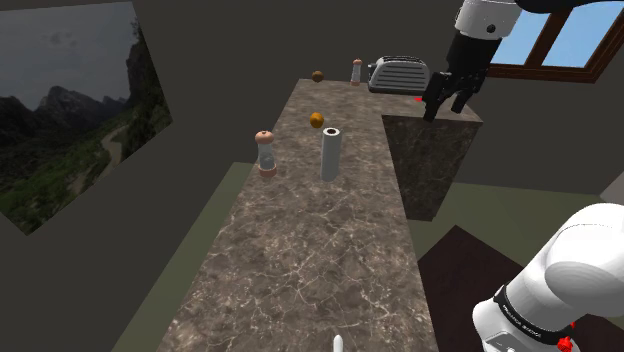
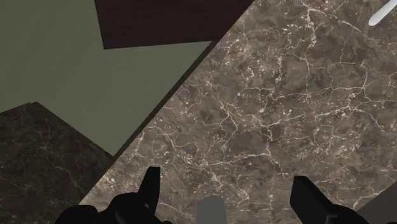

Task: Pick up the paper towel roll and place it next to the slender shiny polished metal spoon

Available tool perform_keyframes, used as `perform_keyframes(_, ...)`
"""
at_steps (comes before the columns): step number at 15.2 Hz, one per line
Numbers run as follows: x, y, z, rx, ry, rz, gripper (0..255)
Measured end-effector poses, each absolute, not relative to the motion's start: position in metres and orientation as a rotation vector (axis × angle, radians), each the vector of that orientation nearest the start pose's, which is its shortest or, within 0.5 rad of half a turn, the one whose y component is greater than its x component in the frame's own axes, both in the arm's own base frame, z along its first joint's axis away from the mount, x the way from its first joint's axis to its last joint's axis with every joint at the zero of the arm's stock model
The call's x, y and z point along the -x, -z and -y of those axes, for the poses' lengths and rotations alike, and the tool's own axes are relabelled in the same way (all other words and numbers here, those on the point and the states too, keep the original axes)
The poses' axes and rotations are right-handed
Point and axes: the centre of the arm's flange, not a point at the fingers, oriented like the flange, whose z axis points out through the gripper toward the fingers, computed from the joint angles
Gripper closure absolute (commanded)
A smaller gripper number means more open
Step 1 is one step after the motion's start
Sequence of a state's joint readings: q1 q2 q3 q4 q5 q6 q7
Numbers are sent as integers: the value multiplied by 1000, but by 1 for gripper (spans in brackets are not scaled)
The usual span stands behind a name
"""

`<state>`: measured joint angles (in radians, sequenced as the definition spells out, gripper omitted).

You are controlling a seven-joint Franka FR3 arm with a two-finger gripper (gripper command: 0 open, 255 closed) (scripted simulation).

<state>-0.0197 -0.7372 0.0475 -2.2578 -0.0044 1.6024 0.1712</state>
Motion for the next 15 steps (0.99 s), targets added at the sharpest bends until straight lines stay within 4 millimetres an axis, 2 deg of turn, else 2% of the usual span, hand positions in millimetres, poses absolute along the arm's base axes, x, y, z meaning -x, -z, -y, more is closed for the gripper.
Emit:
perform_keyframes(2, -330, -622, -12, 3159, 133, -232, 0)
perform_keyframes(4, -347, -612, -10, 3163, 130, -189, 0)
perform_keyframes(8, -395, -591, 1, 3169, 127, -85, 0)
perform_keyframes(15, -476, -551, 7, 3173, 121, 106, 0)
